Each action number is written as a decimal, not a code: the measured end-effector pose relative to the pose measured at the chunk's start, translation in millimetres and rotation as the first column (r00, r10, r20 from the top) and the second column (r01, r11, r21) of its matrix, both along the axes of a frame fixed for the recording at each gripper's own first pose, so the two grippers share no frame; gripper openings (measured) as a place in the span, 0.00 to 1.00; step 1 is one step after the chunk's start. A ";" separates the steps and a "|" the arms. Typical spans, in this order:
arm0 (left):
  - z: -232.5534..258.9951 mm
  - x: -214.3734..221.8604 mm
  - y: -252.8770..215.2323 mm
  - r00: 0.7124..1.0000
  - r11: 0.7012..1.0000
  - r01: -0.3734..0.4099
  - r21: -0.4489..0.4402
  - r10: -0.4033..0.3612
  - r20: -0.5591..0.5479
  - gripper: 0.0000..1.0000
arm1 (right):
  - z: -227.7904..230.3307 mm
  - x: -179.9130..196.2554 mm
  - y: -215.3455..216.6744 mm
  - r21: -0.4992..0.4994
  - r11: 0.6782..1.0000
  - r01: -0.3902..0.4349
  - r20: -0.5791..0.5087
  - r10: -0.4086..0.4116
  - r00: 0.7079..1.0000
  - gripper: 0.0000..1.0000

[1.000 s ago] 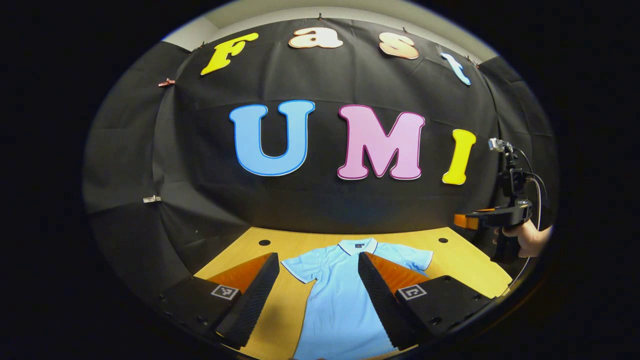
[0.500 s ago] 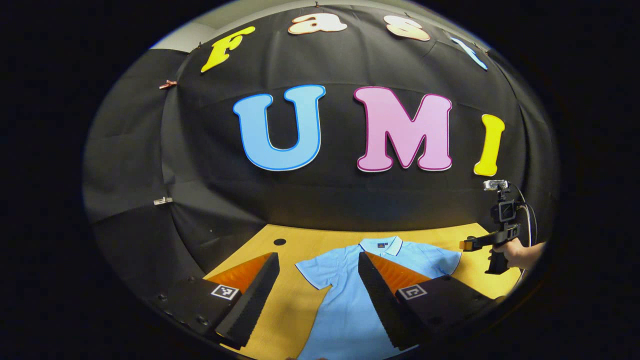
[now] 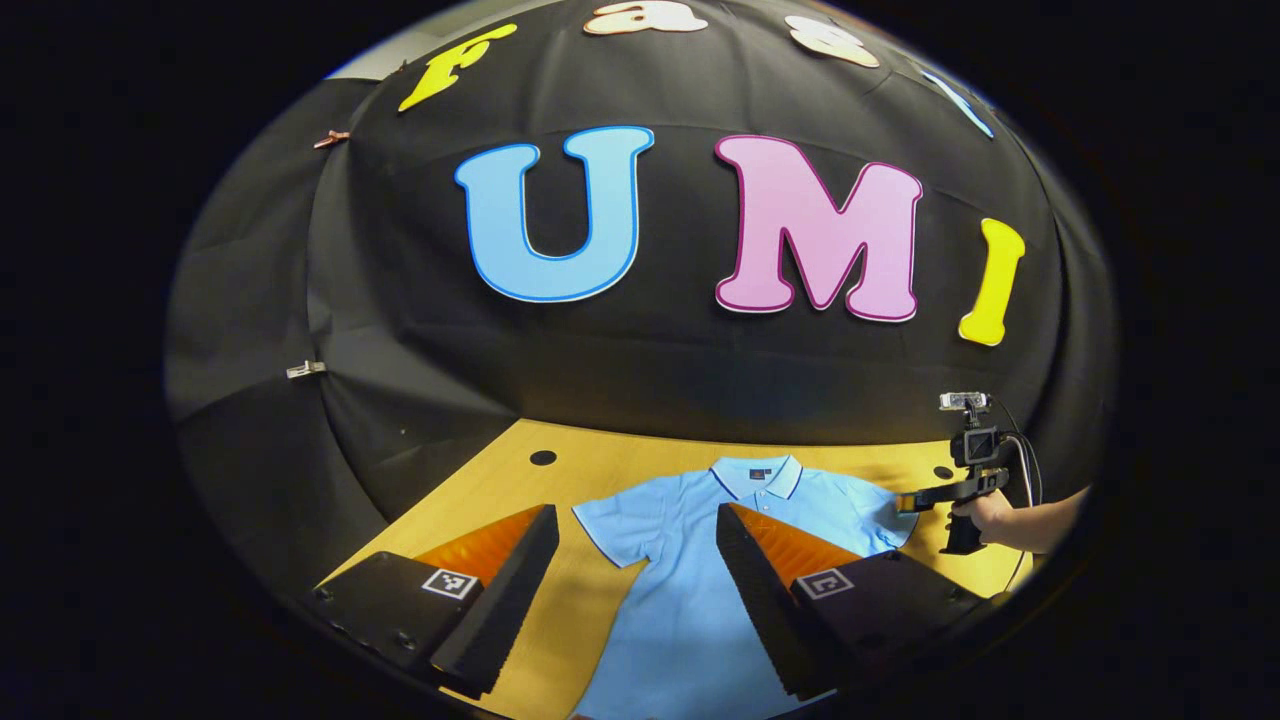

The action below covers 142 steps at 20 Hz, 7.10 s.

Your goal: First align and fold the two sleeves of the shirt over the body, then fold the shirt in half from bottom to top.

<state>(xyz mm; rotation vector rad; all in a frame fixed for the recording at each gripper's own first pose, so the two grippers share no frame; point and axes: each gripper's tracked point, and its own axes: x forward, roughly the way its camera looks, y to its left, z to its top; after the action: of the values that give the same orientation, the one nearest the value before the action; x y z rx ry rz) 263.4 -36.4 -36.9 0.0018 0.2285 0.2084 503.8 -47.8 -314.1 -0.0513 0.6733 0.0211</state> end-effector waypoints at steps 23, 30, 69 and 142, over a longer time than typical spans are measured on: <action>-33.3 -12.8 12.5 0.998 0.998 -0.049 -0.036 0.048 -0.030 1.00 | 80.0 1.8 127.1 -0.033 0.971 -0.235 0.218 0.236 0.947 0.06; -39.6 -5.5 35.6 0.998 0.995 -0.066 -0.069 0.065 -0.017 1.00 | 73.3 -17.6 226.5 -0.094 0.938 -0.333 0.227 0.346 0.910 0.02; -241.1 284.9 103.5 0.930 0.999 0.020 0.033 -0.007 -0.368 0.16 | 52.9 -185.2 -12.8 -0.017 0.995 -0.101 0.184 0.102 0.978 0.97; -172.1 -86.0 -83.0 0.924 0.947 0.220 -0.234 -0.280 -0.261 0.06 | 63.1 -327.4 84.6 0.056 0.962 -0.266 0.258 0.243 0.935 0.05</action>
<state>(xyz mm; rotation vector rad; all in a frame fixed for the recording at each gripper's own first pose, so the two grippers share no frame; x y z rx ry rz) 177.4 -119.4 -209.0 -0.1397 0.5400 -0.0749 176.4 36.8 -251.0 -0.0530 0.4092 0.2911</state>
